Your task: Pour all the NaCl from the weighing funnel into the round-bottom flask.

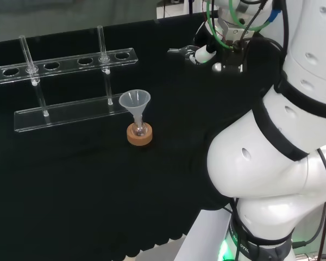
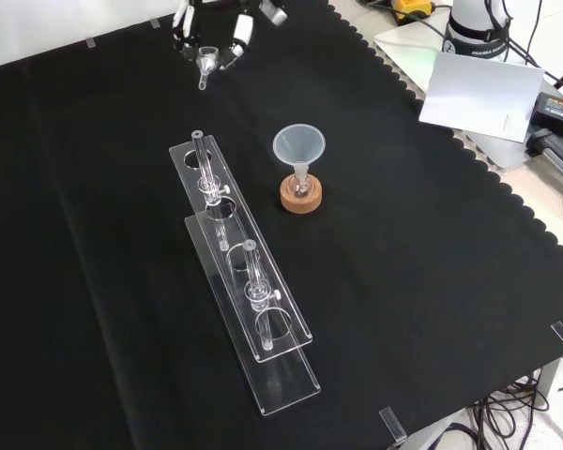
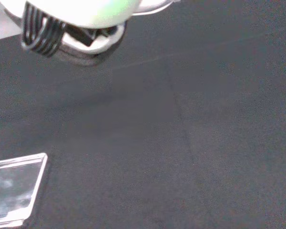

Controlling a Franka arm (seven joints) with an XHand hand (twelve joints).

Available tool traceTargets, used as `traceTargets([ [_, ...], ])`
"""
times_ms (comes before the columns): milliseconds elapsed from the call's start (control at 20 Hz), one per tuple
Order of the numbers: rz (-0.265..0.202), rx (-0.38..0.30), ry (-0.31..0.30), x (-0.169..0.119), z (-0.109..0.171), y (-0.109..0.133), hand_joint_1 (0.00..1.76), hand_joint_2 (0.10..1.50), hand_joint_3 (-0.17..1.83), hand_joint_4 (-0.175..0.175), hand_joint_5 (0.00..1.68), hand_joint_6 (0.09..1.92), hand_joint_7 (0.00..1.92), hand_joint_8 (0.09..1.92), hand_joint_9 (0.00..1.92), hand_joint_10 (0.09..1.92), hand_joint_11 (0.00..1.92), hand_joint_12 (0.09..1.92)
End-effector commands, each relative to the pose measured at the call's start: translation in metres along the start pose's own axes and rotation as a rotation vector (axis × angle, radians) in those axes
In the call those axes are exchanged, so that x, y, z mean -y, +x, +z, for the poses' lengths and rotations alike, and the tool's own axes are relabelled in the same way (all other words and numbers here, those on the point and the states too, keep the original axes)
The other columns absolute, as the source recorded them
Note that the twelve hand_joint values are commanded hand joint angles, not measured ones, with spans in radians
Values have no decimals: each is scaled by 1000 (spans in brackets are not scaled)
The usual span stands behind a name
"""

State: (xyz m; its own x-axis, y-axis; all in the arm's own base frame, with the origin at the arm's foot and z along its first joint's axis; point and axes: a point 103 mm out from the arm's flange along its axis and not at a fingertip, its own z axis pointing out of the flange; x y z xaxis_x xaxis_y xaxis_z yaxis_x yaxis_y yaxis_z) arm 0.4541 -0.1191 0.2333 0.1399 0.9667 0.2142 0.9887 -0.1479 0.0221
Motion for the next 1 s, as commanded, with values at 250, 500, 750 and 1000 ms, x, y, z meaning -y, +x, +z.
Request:
traceTargets([
  [250,-2,-5,-44,52,-22,30,1149,629,589,175,1482,244,865,632,1287,165,1090,869],
  [500,-10,19,-34,72,-25,41,1149,628,590,175,1483,240,866,630,1288,162,1091,867],
  [750,-40,51,-5,89,-21,62,1149,627,590,175,1485,236,867,629,1290,159,1092,866],
  [1000,-75,77,23,99,-13,83,1150,626,591,175,1488,231,867,628,1292,156,1093,864],
])
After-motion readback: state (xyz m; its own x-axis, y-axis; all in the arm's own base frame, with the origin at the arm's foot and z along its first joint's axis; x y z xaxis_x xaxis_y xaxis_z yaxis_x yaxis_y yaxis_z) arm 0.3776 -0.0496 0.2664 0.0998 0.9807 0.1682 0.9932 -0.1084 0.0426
